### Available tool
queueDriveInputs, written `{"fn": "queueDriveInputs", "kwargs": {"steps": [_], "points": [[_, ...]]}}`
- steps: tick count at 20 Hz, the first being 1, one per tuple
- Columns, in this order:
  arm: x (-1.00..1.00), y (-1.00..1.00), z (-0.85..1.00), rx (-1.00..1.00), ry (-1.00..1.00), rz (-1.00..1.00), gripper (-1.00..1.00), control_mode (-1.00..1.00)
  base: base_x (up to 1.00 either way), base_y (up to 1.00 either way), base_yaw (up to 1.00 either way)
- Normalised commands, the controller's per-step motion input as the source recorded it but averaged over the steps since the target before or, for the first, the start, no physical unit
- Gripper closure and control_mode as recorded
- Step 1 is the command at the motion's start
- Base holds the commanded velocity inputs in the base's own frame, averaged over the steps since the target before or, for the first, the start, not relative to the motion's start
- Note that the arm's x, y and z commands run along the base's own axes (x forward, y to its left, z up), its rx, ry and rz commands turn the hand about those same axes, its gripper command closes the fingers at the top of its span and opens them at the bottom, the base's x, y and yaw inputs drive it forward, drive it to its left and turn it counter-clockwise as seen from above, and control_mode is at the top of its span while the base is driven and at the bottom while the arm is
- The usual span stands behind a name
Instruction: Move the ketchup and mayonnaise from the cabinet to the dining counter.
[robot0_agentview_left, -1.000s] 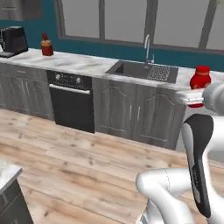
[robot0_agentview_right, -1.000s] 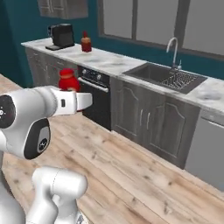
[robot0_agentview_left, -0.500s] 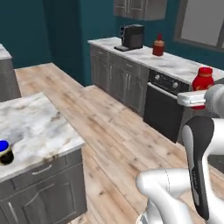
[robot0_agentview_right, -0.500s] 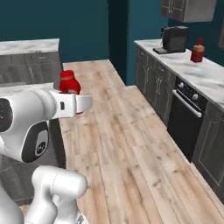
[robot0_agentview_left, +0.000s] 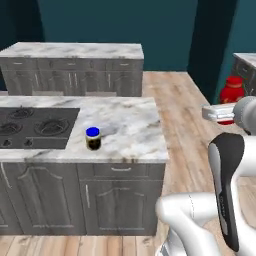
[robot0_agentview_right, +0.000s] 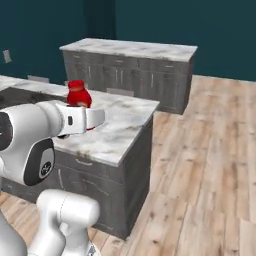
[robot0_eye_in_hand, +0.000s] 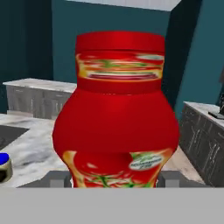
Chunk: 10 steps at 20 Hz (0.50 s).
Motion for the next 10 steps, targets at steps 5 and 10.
{"fn": "queueDriveInputs", "kwargs": {"steps": [5, 10], "points": [[0.0, 0.0, 0.0, 0.0, 0.0, 0.0, 1.0, 1.0, 0.21, -0.32, 0.94], [0.0, 0.0, 0.0, 0.0, 0.0, 0.0, 1.0, 1.0, -0.12, -0.81, 0.8]]}}
